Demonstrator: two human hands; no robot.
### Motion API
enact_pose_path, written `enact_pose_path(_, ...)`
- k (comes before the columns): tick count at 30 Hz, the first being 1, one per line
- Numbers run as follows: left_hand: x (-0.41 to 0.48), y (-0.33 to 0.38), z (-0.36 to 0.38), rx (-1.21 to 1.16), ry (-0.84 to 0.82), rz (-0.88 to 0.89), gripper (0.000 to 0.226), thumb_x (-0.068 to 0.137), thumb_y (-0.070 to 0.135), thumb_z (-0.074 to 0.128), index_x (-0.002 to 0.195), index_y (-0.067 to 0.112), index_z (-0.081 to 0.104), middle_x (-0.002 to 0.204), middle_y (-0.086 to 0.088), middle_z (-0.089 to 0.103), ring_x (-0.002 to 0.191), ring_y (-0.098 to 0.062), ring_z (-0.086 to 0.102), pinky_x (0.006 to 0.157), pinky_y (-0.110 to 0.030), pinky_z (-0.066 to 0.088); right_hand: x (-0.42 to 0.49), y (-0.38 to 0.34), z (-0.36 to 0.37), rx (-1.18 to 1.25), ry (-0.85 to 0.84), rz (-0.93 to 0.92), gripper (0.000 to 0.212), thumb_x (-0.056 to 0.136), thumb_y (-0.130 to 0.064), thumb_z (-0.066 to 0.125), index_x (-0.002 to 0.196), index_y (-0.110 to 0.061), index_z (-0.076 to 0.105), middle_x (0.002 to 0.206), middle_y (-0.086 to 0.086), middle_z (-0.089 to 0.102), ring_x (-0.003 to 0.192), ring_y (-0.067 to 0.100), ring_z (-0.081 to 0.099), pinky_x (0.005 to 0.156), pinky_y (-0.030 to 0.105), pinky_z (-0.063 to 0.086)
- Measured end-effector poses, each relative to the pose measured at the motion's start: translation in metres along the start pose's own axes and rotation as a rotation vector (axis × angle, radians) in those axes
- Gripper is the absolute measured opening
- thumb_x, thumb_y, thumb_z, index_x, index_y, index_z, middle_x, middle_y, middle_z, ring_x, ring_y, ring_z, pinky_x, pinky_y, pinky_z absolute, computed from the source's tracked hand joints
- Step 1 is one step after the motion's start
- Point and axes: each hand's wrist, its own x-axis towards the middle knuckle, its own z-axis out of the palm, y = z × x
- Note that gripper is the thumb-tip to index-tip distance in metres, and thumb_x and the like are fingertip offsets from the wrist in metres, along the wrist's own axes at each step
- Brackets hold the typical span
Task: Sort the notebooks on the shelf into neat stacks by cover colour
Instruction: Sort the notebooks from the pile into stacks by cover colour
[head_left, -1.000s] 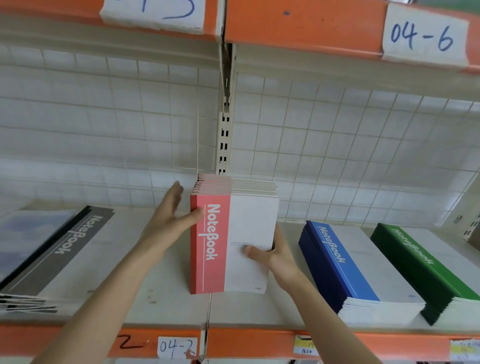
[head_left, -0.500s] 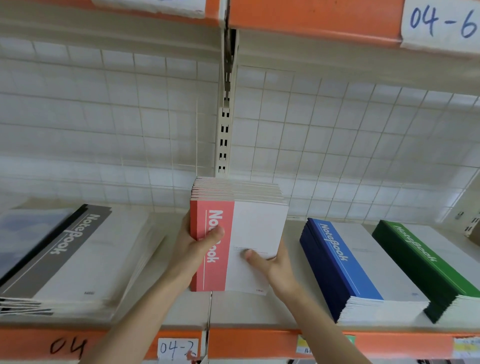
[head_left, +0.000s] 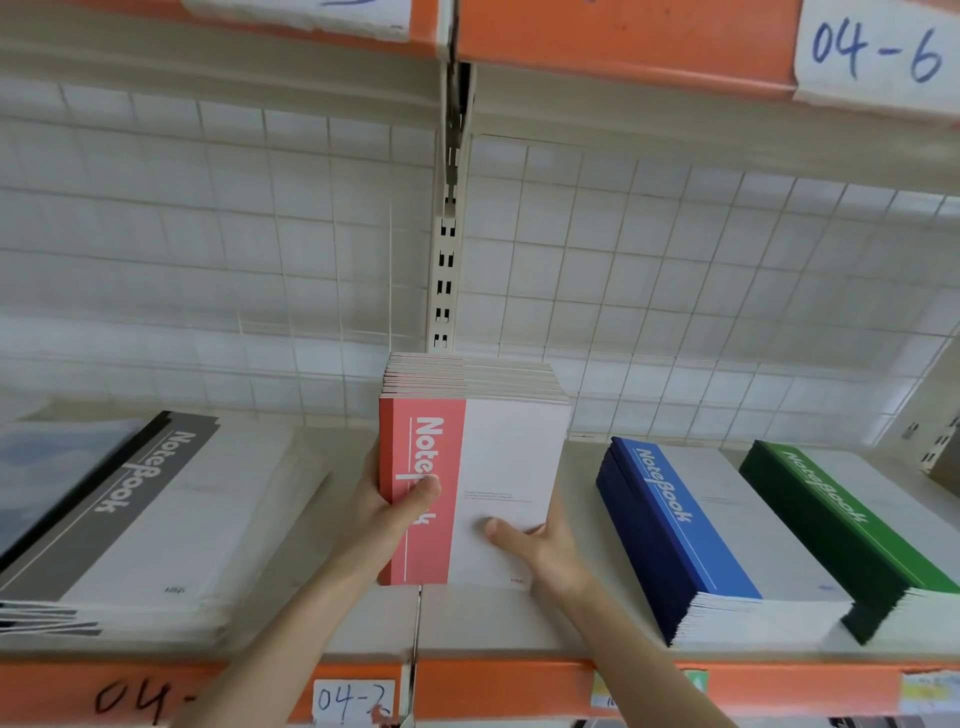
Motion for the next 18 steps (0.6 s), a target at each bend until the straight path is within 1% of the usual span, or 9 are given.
enact_pose_path(1,-0.001,0.003,-0.001,0.024,-0.009,0.004,0.098,0.036,0.069,0.074,0.115,0.013,0.055,0.088,0.008,0.066,0.073,0.002,0.067,0.051,-0.006,0.045,0.001,0.002,-0.001,-0.016,-0.001,0.009,0.097,0.057,-0.040,0.087,0.133,-0.002,0.039,0.128,0.018,0.055,0.117,0.032,0.055,0.096,0.054,0.045)
enact_pose_path(2,-0.001,0.004,-0.001,0.046,-0.025,0.005,0.091,0.047,0.064,0.077,0.117,0.010,0.054,0.089,0.007,0.065,0.069,0.006,0.065,0.051,-0.005,0.044,0.002,0.002,-0.002,-0.033,-0.006,0.017,0.098,0.056,-0.039,0.088,0.132,-0.001,0.039,0.127,0.018,0.055,0.117,0.033,0.055,0.096,0.055,0.045)
enact_pose_path(4,0.000,0.004,-0.003,0.117,-0.053,-0.018,0.060,0.077,0.028,0.076,0.125,0.003,0.051,0.089,0.008,0.061,0.064,0.006,0.063,0.050,-0.003,0.042,0.004,0.001,-0.005,-0.072,-0.036,0.025,0.101,0.053,-0.040,0.089,0.130,0.002,0.038,0.126,0.018,0.055,0.116,0.032,0.055,0.095,0.053,0.046)
enact_pose_path(5,0.000,0.006,-0.004,0.162,-0.068,-0.033,0.053,0.082,0.013,0.071,0.129,0.003,0.048,0.090,0.010,0.060,0.065,0.005,0.061,0.051,-0.002,0.041,0.004,0.001,-0.007,-0.093,-0.052,0.025,0.102,0.052,-0.040,0.089,0.130,0.003,0.038,0.126,0.018,0.055,0.116,0.031,0.055,0.095,0.051,0.047)
enact_pose_path(7,0.004,0.003,-0.010,0.209,-0.115,-0.055,0.057,0.081,0.005,0.068,0.132,0.002,0.044,0.094,0.011,0.059,0.072,0.008,0.056,0.054,-0.001,0.041,0.006,0.002,-0.010,-0.144,-0.074,0.019,0.102,0.051,-0.041,0.089,0.129,0.002,0.038,0.126,0.016,0.055,0.117,0.029,0.055,0.096,0.047,0.047)
enact_pose_path(10,0.007,0.003,-0.016,0.249,-0.178,-0.067,0.067,0.078,0.010,0.073,0.136,0.005,0.039,0.097,0.017,0.055,0.076,0.015,0.051,0.057,0.001,0.040,0.007,0.004,-0.013,-0.203,-0.083,-0.001,0.096,0.053,-0.035,0.087,0.128,0.001,0.038,0.125,0.015,0.055,0.118,0.027,0.054,0.095,0.044,0.048)
enact_pose_path(13,0.001,0.007,-0.013,0.258,-0.195,-0.053,0.079,0.072,0.034,0.077,0.135,0.007,0.039,0.097,0.018,0.054,0.074,0.012,0.055,0.057,0.001,0.040,0.006,0.001,-0.011,-0.236,-0.073,-0.020,0.090,0.055,-0.032,0.085,0.127,0.000,0.041,0.124,0.014,0.056,0.117,0.024,0.055,0.094,0.039,0.049)
enact_pose_path(16,-0.005,0.008,-0.012,0.279,-0.170,-0.073,0.059,0.088,0.021,0.062,0.138,0.006,0.036,0.103,0.008,0.057,0.079,0.007,0.052,0.056,0.000,0.042,0.002,-0.007,-0.009,-0.260,-0.059,-0.031,0.084,0.056,-0.032,0.082,0.126,-0.002,0.045,0.123,0.012,0.058,0.114,0.020,0.058,0.094,0.038,0.049)
enact_pose_path(18,-0.004,0.007,-0.014,0.323,-0.171,-0.071,0.062,0.086,0.042,0.063,0.138,0.020,0.037,0.106,0.012,0.061,0.083,0.006,0.055,0.064,-0.005,0.047,0.000,-0.013,-0.007,-0.264,-0.038,-0.018,0.082,0.055,-0.033,0.083,0.125,-0.006,0.048,0.123,0.008,0.059,0.113,0.017,0.059,0.095,0.042,0.049)
